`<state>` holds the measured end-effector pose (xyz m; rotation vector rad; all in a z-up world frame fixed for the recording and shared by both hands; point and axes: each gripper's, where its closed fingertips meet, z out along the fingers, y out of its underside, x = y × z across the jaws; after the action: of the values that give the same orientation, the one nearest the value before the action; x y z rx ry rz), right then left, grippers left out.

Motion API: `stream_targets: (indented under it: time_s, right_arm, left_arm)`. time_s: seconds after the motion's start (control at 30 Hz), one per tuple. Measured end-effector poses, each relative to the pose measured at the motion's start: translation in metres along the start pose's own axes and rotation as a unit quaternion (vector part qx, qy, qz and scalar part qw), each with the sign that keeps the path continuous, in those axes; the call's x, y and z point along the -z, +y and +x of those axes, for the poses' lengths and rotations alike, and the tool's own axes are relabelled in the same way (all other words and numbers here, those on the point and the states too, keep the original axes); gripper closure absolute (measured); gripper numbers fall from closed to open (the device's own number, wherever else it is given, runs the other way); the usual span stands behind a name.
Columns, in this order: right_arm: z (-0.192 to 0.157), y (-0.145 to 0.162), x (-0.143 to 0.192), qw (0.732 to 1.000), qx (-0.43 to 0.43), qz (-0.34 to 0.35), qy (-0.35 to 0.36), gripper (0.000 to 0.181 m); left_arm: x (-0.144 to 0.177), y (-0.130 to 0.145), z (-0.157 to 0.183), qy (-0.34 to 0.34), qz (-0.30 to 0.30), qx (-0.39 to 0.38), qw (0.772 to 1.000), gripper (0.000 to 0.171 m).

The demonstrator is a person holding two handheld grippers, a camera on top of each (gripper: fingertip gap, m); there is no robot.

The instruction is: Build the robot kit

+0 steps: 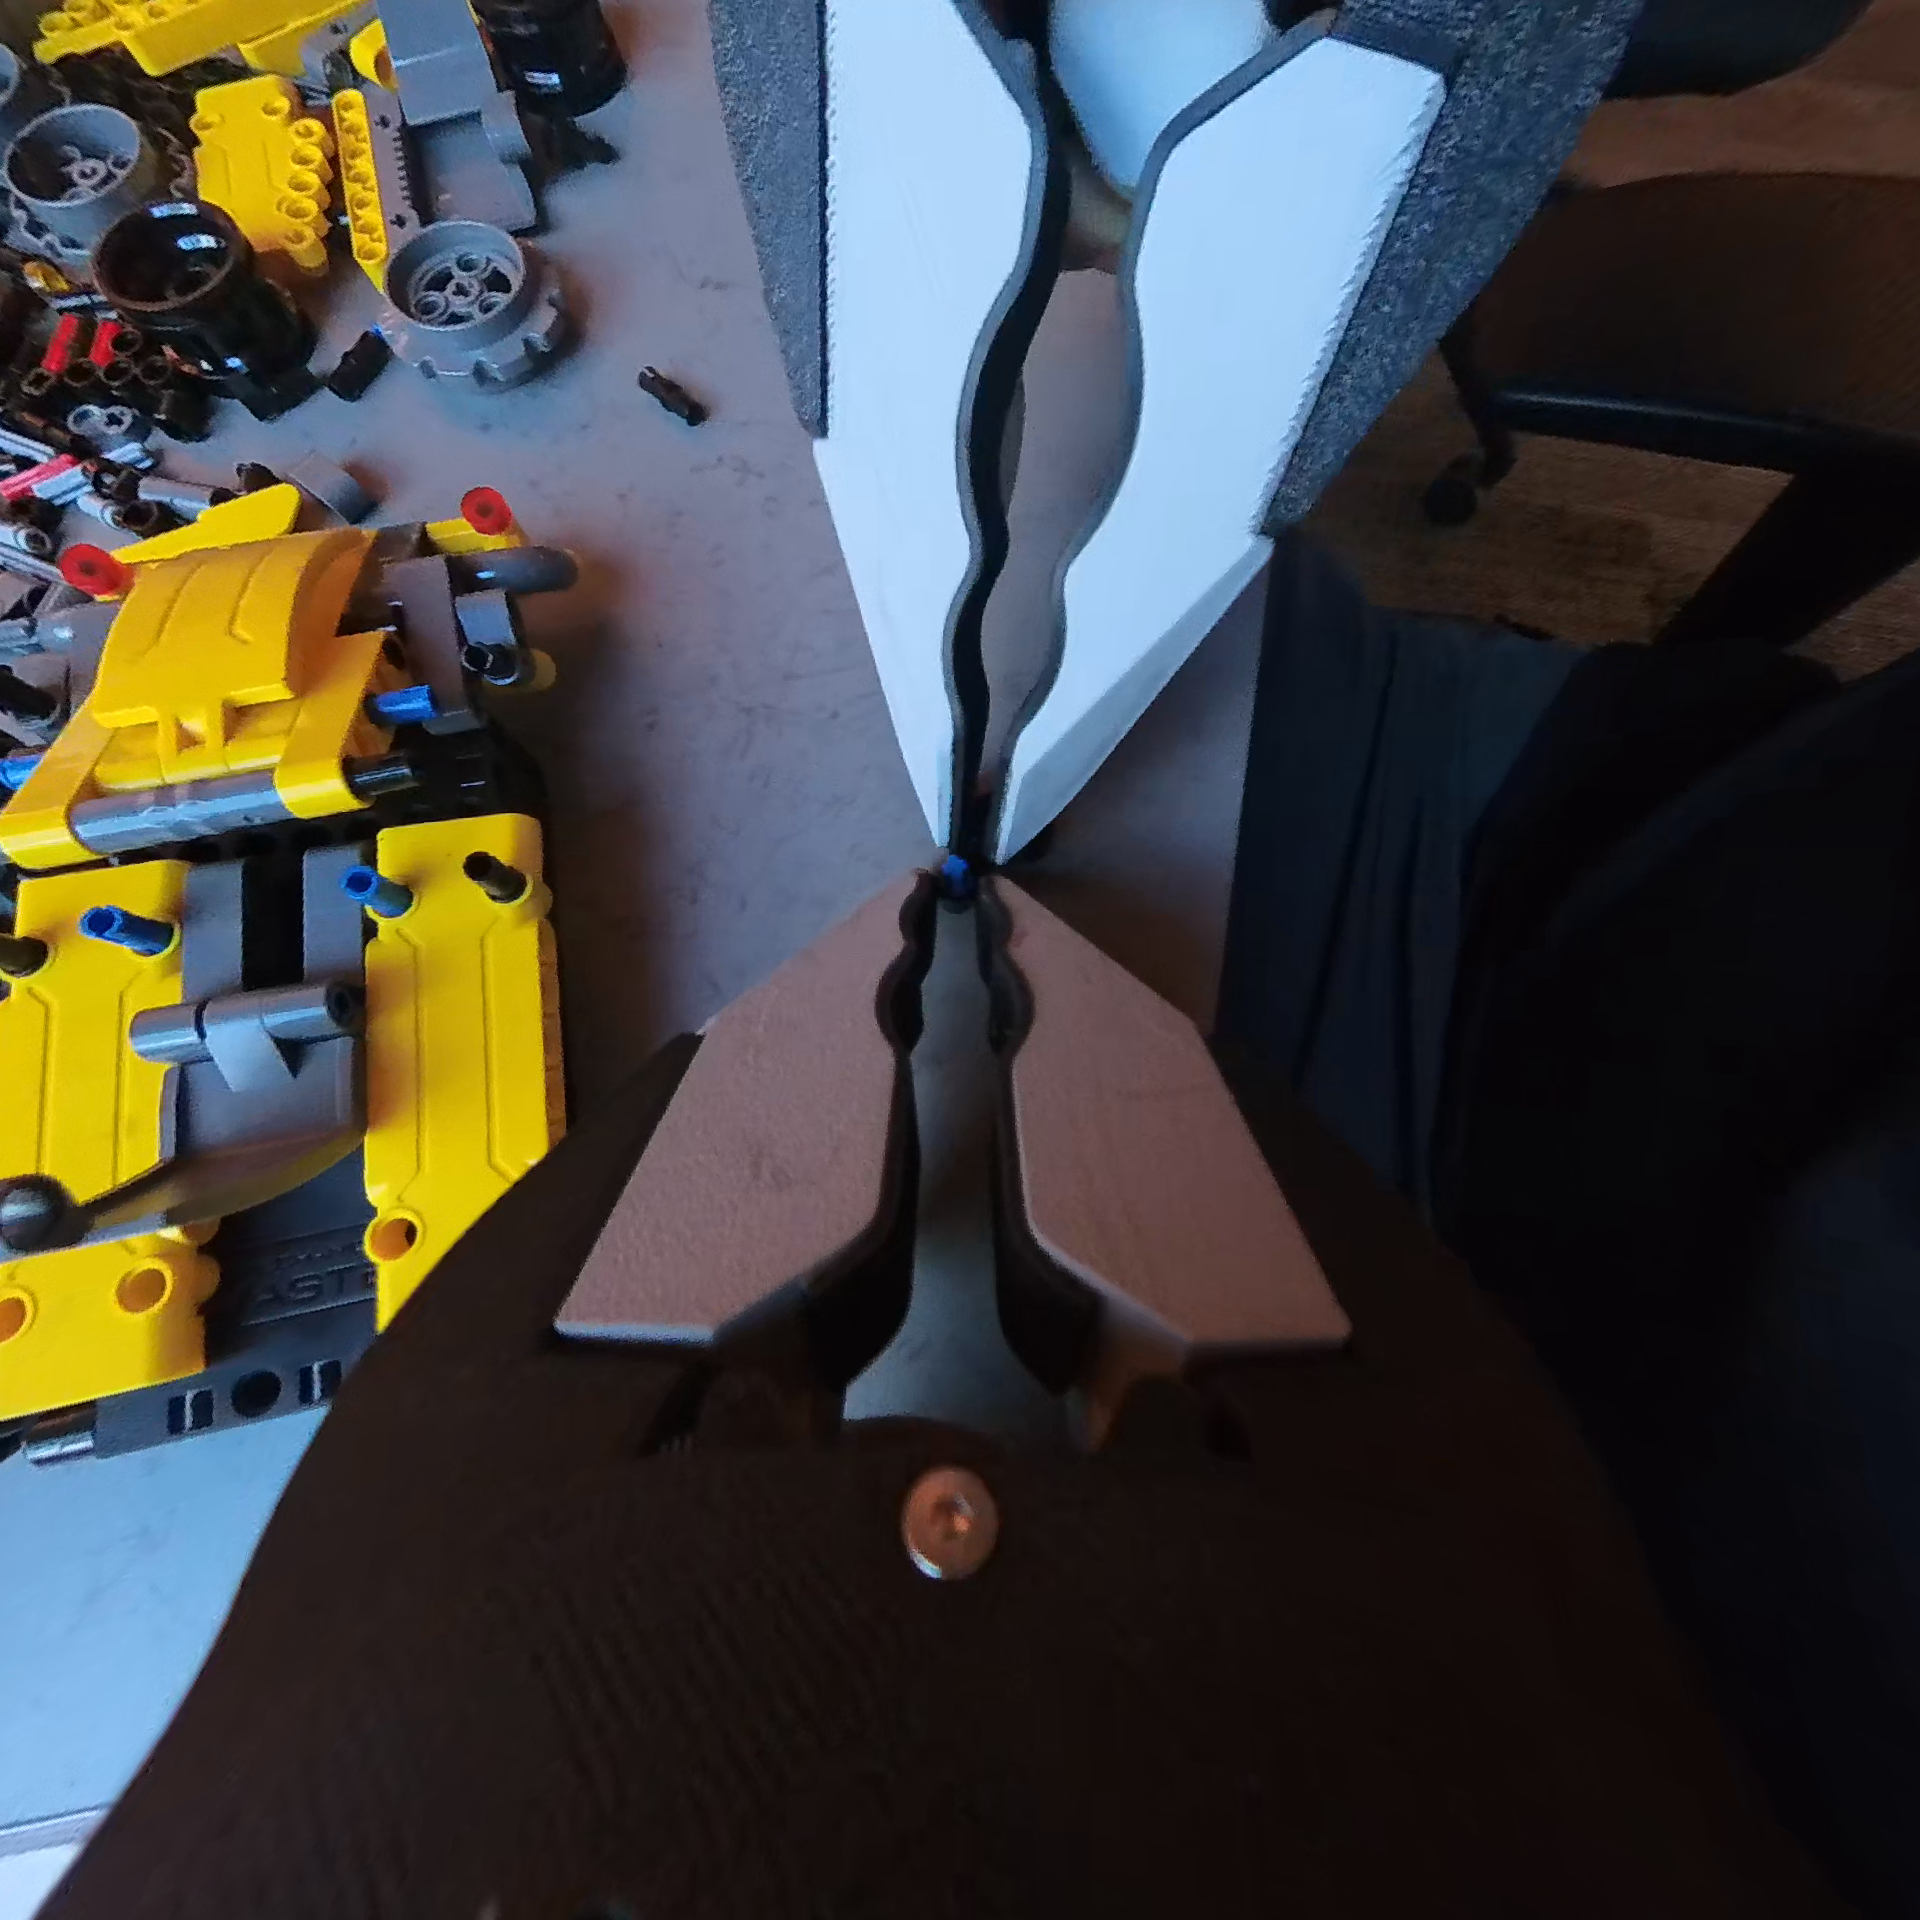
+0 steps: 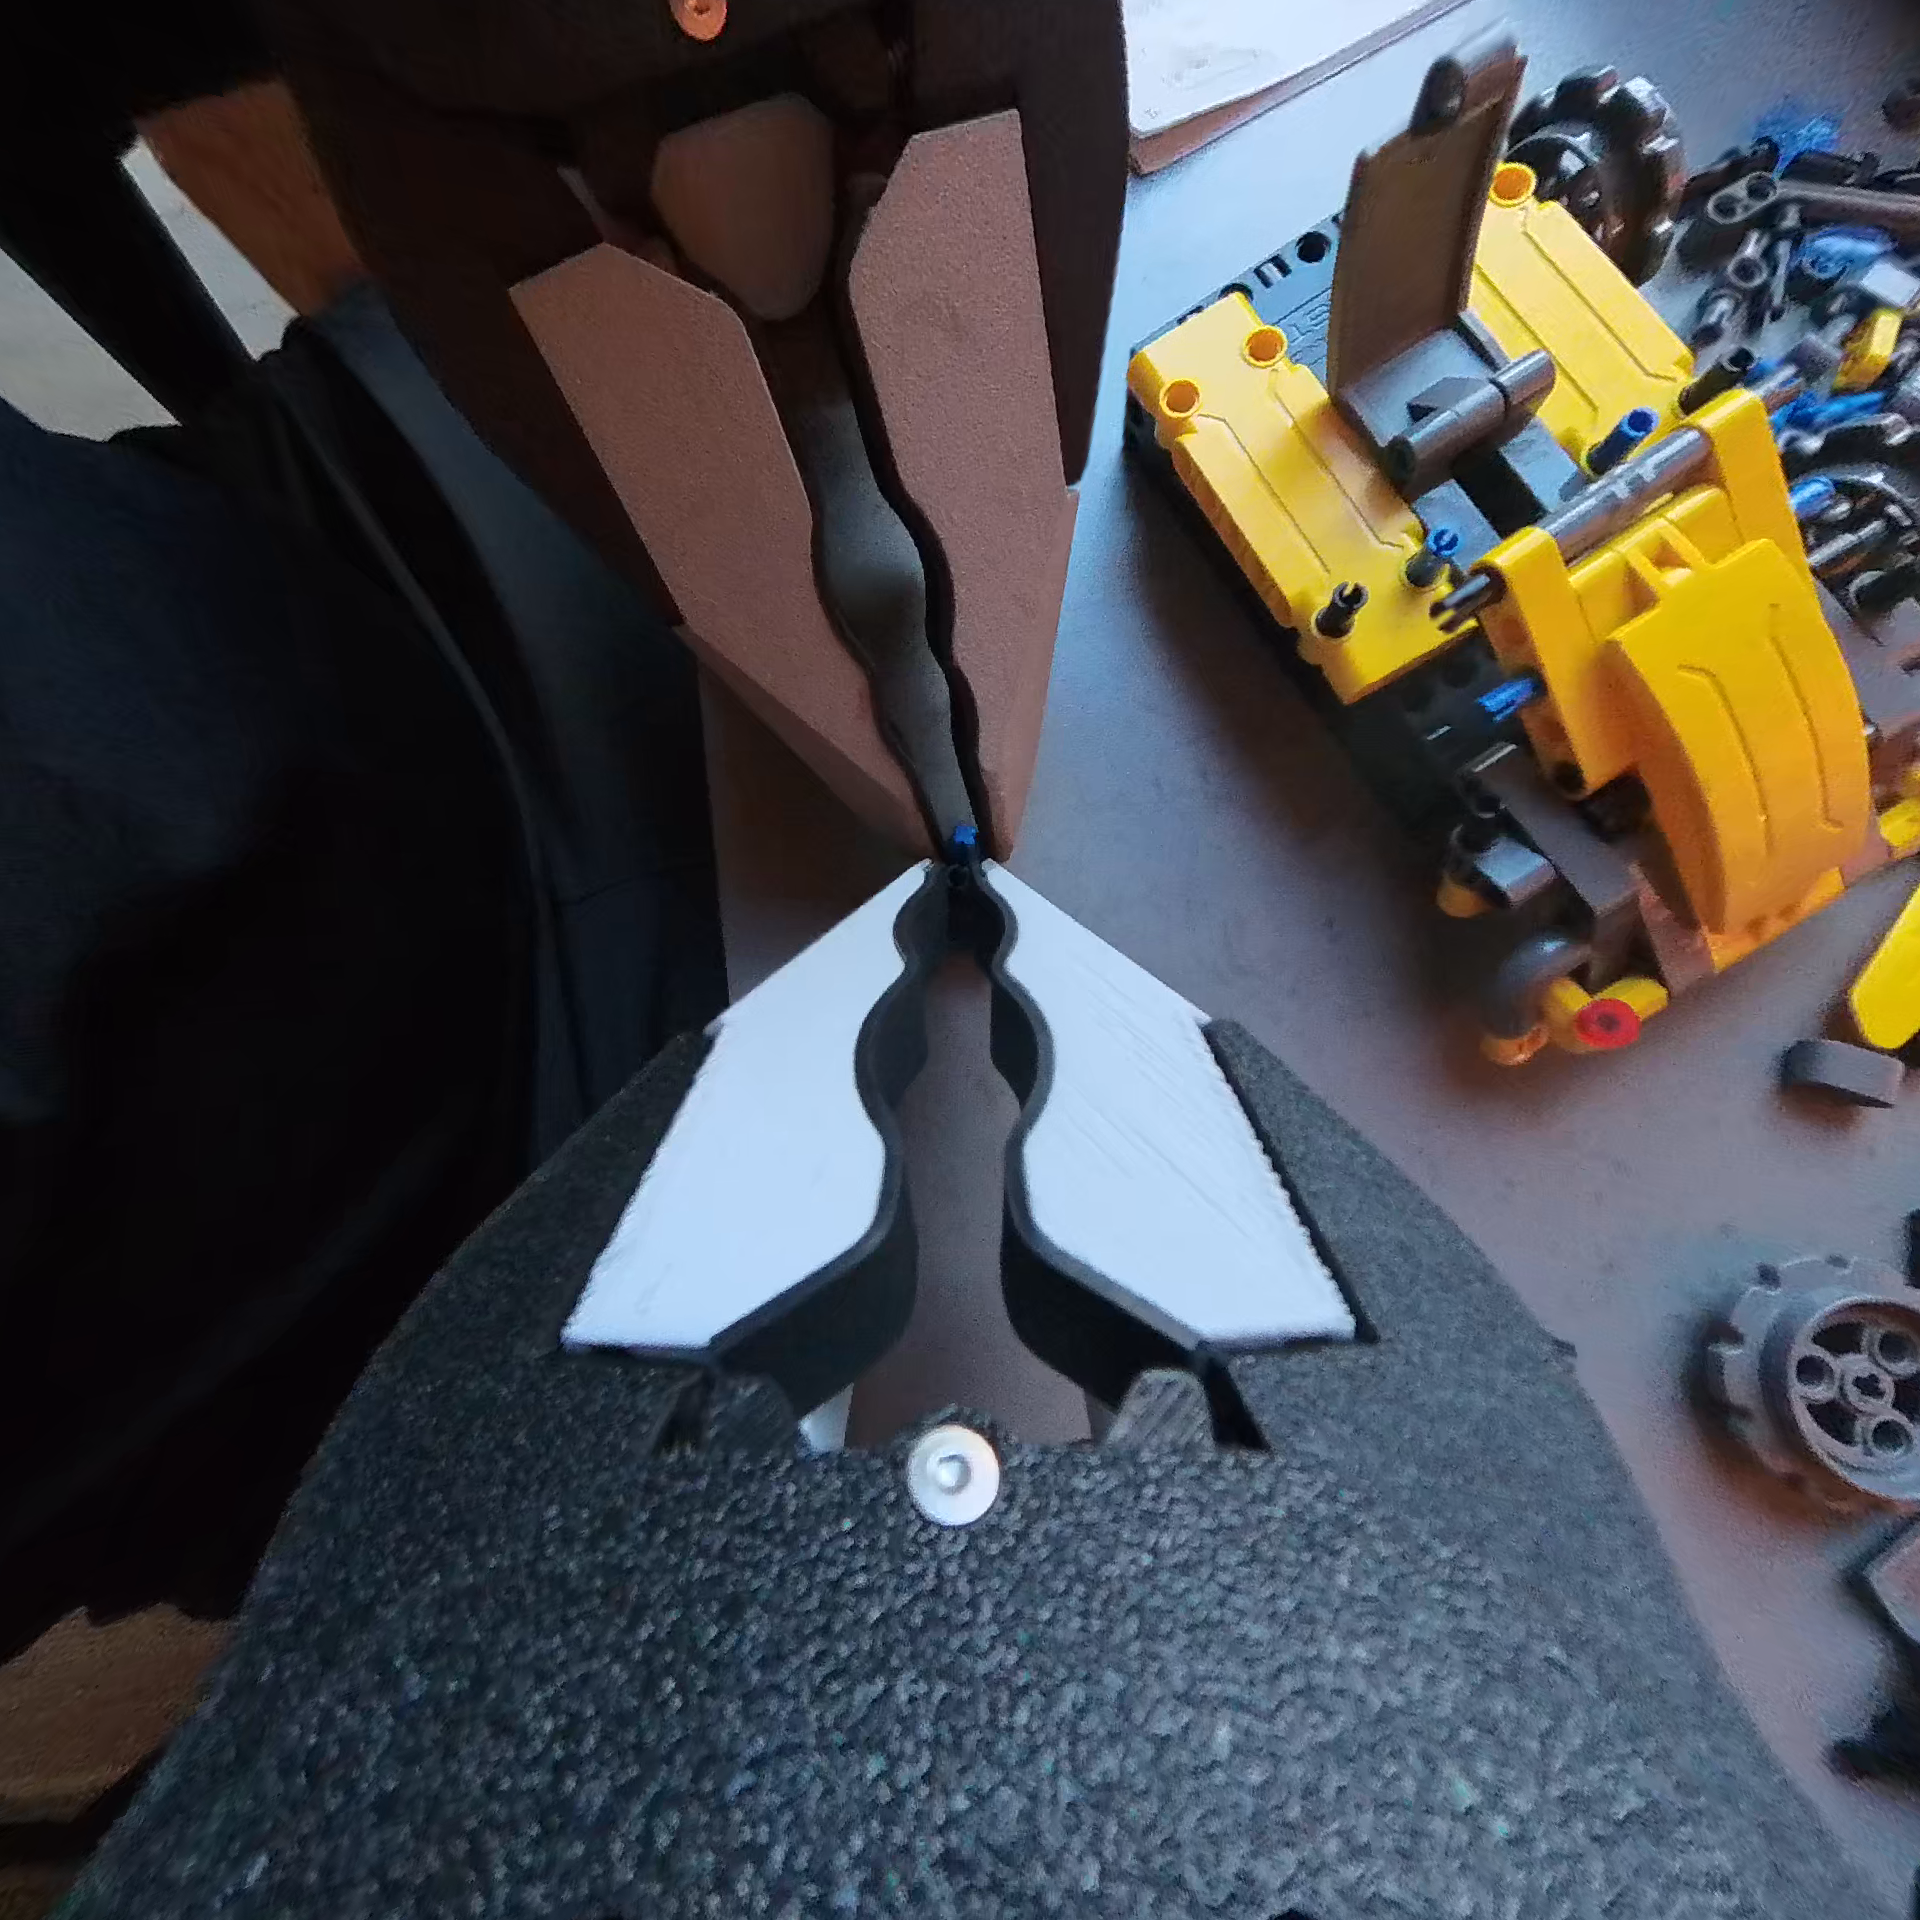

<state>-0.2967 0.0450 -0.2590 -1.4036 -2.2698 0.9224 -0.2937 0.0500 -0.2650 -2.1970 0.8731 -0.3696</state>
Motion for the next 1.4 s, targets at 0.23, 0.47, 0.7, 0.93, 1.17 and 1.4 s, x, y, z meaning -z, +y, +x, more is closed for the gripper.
stream_targets:
  time_s: [0.23,0.47,0.7,0.93,1.17,1.4]
  right_arm:
    - [0.002,-0.016,0.017,0.997,-0.048,0.056,-0.007,0.181]
    - [0.012,-0.003,0.016,0.997,-0.049,0.041,0.046,0.181]
    - [0.088,0.06,0.07,0.973,-0.158,0.03,0.165,0.159]
    - [0.103,0.061,0.054,0.978,-0.14,0.007,0.155,0.154]
    - [0.092,0.056,0.053,0.98,-0.163,0.038,0.107,0.166]
    - [0.041,-0.017,0.072,0.935,-0.255,0.231,-0.09,0.166]
  left_arm:
    - [0.0,0.0,-0.001,-0.003,0.001,0.001,1.0,0.167]
    - [0.0,0.0,-0.001,-0.001,0.001,0.005,1.0,0.167]
    - [-0.001,-0.001,-0.002,-0.002,0.001,0.013,1.0,0.167]
    - [-0.009,-0.008,-0.008,-0.012,0.001,0.018,1.0,0.168]
    - [-0.008,-0.009,-0.009,0.003,0.002,0.034,0.999,0.157]
    - [0.009,-0.016,-0.019,-0.106,0.045,-0.017,0.993,0.133]
